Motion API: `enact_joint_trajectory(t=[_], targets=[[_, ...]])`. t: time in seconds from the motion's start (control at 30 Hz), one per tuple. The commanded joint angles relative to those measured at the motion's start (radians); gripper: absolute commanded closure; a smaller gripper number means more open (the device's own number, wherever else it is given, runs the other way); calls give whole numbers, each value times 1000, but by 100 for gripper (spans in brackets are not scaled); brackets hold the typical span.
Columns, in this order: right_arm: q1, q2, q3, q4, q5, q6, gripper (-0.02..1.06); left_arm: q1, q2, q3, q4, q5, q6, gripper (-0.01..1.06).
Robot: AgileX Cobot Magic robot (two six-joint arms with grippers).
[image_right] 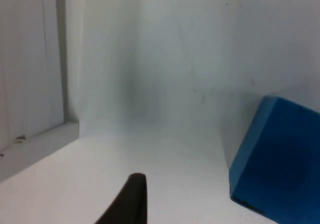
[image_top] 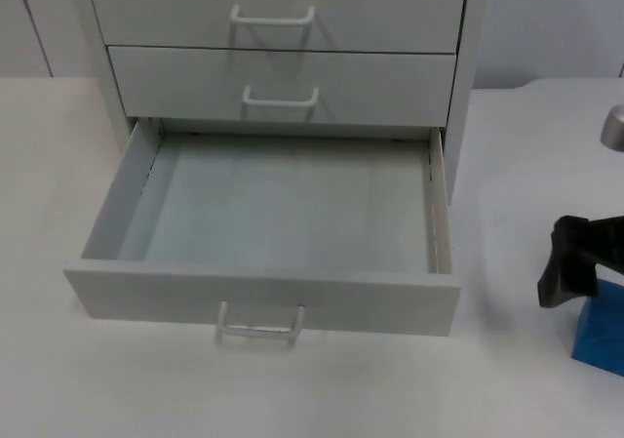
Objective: Open the drawer with the left hand, place the block into the drawer with the right hand, then close the drawer with the left hand.
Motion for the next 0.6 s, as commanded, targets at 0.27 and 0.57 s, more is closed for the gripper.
enact_joint_trajectory(t=[0.27,0.57], targets=[[8,-1,1,3,4,6,0,-13,-32,45,174,56,-159,1],[8,-1,1,3,6,19,0,-13,-66,64,85,24,-140,6]])
